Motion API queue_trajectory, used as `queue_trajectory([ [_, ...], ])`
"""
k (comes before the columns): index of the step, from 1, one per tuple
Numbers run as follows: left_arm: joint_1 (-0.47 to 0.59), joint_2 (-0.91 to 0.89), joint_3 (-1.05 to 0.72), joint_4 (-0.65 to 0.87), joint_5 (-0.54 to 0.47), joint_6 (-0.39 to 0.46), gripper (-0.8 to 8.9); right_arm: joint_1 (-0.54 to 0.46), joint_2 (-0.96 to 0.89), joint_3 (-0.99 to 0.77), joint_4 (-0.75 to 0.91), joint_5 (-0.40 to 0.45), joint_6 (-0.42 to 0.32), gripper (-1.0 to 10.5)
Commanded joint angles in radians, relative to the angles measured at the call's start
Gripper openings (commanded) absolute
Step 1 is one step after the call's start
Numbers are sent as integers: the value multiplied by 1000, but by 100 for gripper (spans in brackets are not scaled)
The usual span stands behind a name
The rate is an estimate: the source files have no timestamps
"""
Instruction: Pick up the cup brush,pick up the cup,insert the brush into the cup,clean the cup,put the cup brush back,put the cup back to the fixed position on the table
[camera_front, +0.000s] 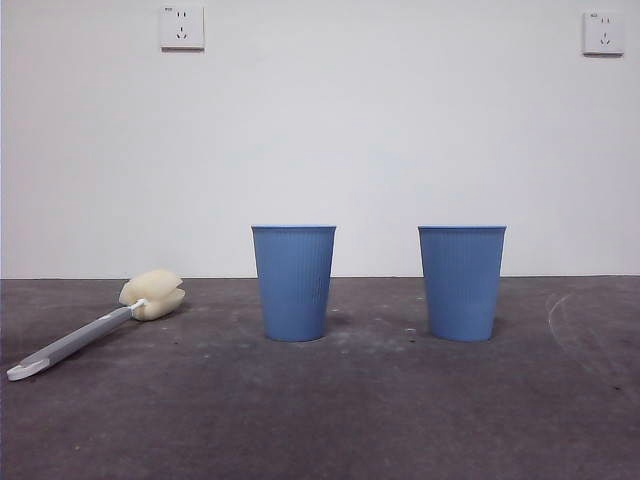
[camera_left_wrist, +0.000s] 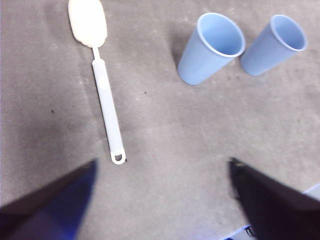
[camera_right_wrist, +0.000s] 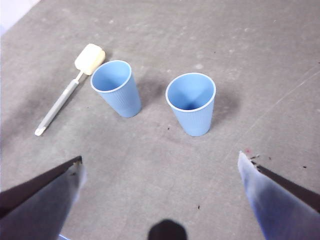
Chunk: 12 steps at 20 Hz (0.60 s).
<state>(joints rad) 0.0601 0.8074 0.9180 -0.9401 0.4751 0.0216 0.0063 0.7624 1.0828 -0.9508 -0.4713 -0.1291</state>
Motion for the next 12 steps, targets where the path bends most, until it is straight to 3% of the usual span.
queue_trajectory([
  [1,-18,65,2,38,-29,2,781,0,15,3,0,-1,-2,540],
  [12,-328,568,2,348,-427,-22,781,1,97,3,-1,-2,18,540],
])
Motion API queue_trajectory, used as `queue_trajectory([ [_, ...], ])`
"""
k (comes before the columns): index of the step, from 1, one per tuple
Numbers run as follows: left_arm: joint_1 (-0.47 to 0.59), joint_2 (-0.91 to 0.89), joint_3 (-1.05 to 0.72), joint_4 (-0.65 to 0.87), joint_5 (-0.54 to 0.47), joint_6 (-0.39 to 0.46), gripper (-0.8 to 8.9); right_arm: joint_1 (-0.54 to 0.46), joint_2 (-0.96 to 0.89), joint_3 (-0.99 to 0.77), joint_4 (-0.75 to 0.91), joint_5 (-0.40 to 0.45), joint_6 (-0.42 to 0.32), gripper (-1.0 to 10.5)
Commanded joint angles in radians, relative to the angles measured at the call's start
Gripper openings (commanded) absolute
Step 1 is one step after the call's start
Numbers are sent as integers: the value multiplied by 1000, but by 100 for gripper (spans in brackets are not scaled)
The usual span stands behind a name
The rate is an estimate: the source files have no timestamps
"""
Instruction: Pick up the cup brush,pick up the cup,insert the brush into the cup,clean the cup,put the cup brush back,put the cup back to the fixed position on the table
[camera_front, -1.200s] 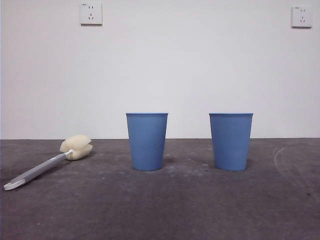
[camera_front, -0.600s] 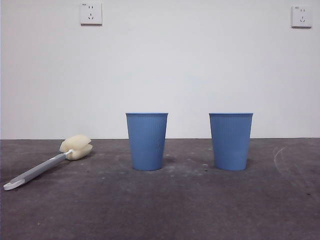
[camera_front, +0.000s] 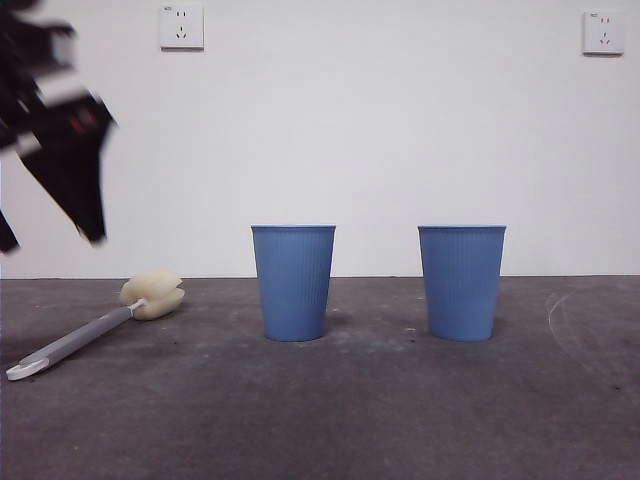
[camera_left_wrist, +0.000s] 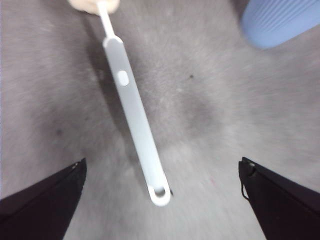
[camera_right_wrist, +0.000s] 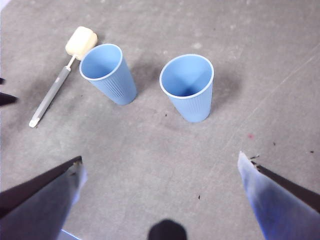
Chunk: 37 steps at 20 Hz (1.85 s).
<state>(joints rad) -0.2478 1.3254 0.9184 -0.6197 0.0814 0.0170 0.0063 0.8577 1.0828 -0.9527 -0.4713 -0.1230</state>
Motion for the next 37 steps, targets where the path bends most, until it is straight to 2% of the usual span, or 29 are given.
queue_trajectory([
  [1,-31,90,2,49,-55,-24,781,1,3,3,0,-1,11,539],
  [5,-41,206,2,100,-64,-89,780,1,5,3,2,-1,11,537],
  [13,-41,307,2,113,-63,-150,774,1,5,3,2,-1,11,536],
  [14,-41,310,2,112,-64,-152,726,1,5,3,2,-1,11,536],
  [17,-41,311,2,112,-63,-152,389,1,5,3,1,-1,12,536],
  [19,-41,311,2,111,-63,-152,210,1,5,3,2,0,11,536],
  [20,-41,311,2,111,-63,-152,154,1,5,3,2,-1,11,536],
  [22,-41,311,2,108,-63,-151,121,1,5,3,2,0,11,536],
  [29,-41,307,2,108,-55,-150,120,1,5,3,2,0,11,536],
  [30,-41,305,2,108,-55,-146,105,1,9,3,2,0,11,536],
  [32,-41,303,2,104,-55,-142,-16,1,11,3,1,0,11,536],
  [37,-35,288,2,100,-55,-100,-9,1,11,3,12,11,5,536],
])
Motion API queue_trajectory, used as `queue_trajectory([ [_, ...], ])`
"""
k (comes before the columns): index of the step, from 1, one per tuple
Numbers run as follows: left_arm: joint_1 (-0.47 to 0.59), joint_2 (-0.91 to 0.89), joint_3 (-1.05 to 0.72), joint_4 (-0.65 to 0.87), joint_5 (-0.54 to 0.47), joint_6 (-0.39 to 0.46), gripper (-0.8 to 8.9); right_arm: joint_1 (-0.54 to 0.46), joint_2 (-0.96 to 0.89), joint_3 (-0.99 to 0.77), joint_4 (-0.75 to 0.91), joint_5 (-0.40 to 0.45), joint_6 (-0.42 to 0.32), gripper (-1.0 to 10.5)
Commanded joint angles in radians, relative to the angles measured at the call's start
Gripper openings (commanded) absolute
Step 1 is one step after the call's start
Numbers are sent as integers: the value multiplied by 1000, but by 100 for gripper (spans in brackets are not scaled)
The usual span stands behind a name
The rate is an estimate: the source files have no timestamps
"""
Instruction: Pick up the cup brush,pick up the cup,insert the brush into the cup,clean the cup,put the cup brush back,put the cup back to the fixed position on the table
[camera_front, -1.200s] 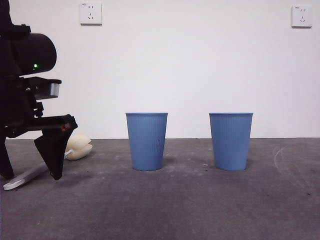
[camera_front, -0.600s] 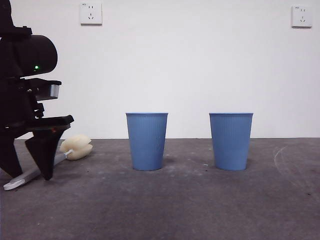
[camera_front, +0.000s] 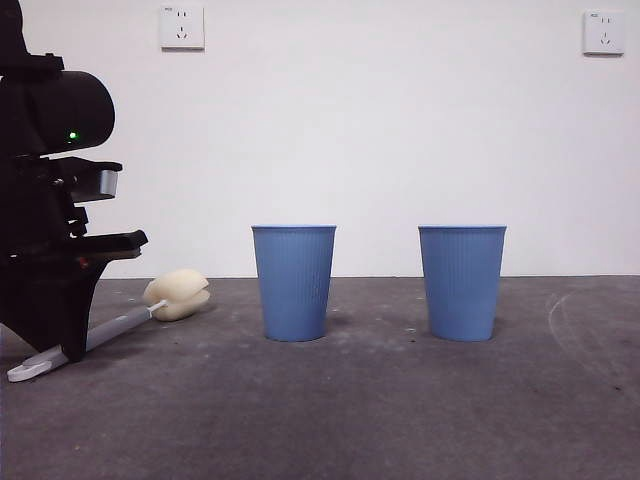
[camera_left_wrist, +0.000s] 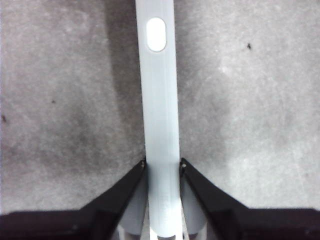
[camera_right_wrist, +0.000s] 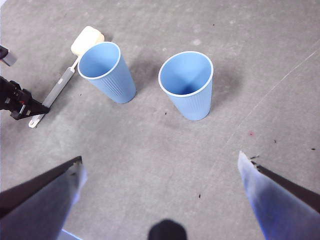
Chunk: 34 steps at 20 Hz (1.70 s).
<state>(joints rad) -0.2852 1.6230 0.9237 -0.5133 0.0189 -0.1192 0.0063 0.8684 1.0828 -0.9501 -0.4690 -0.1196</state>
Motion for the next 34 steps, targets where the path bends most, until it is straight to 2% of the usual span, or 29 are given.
queue_trajectory([
  [1,9,-26,-4,-6,7,44,-9,1,0,3,12,16,-11,537],
  [5,63,-153,-4,-34,18,87,-9,24,0,-24,64,14,-37,537],
  [9,117,-343,-4,-92,147,106,-9,74,0,-127,171,13,-40,537],
  [12,121,-495,-4,-131,154,106,-9,103,0,-272,340,16,-6,537],
  [14,120,-581,-4,-171,214,105,-9,113,0,-363,484,21,36,537],
  [17,121,-669,-4,-227,250,105,-9,153,12,-501,710,68,83,537],
  [21,120,-714,-4,-266,251,115,-9,229,69,-666,1011,167,129,537],
  [23,120,-716,-4,-267,251,116,-9,268,112,-716,1114,264,142,537],
  [24,120,-716,-4,-273,254,119,-9,277,135,-731,1154,284,142,537],
  [34,120,-716,-4,-283,277,148,-9,281,568,-760,1674,291,138,546],
])
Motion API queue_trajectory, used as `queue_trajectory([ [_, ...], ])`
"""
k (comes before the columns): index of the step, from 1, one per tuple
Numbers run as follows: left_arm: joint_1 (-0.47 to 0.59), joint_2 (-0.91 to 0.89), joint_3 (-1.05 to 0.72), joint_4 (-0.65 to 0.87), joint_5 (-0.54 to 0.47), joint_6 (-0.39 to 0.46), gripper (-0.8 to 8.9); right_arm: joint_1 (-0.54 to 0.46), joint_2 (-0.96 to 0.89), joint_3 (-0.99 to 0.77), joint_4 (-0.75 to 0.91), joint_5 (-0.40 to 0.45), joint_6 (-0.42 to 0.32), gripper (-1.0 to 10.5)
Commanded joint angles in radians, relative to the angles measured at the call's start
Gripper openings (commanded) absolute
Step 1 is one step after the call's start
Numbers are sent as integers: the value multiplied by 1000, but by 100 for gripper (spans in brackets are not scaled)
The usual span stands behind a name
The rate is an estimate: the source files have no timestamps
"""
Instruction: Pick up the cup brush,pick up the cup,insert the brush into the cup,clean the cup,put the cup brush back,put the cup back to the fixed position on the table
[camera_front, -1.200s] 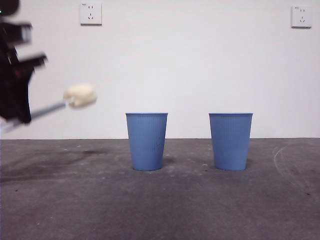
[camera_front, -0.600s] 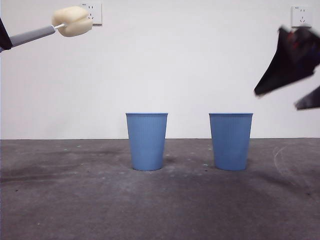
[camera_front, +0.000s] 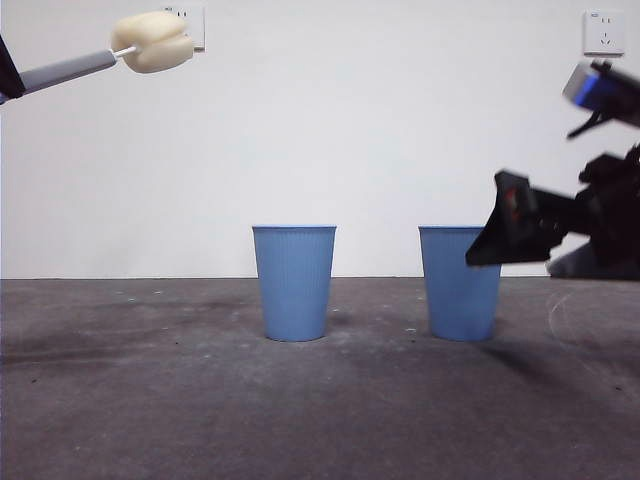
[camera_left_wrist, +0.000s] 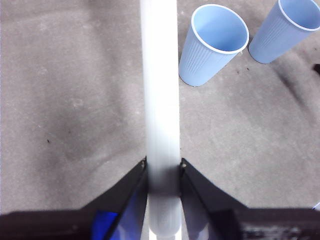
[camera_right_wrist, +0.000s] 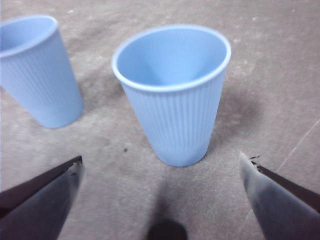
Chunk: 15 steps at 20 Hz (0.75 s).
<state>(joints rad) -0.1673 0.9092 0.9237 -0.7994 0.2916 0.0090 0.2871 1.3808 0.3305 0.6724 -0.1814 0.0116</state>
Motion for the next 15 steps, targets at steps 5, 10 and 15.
queue_trajectory([
  [5,2,-3,-4,4,3,29,-9,0,247,34,222,3,10,545],
  [10,2,-2,-4,4,3,41,-9,0,354,134,245,3,4,545],
  [15,2,-2,-4,6,3,41,-9,0,437,205,248,3,-13,545],
])
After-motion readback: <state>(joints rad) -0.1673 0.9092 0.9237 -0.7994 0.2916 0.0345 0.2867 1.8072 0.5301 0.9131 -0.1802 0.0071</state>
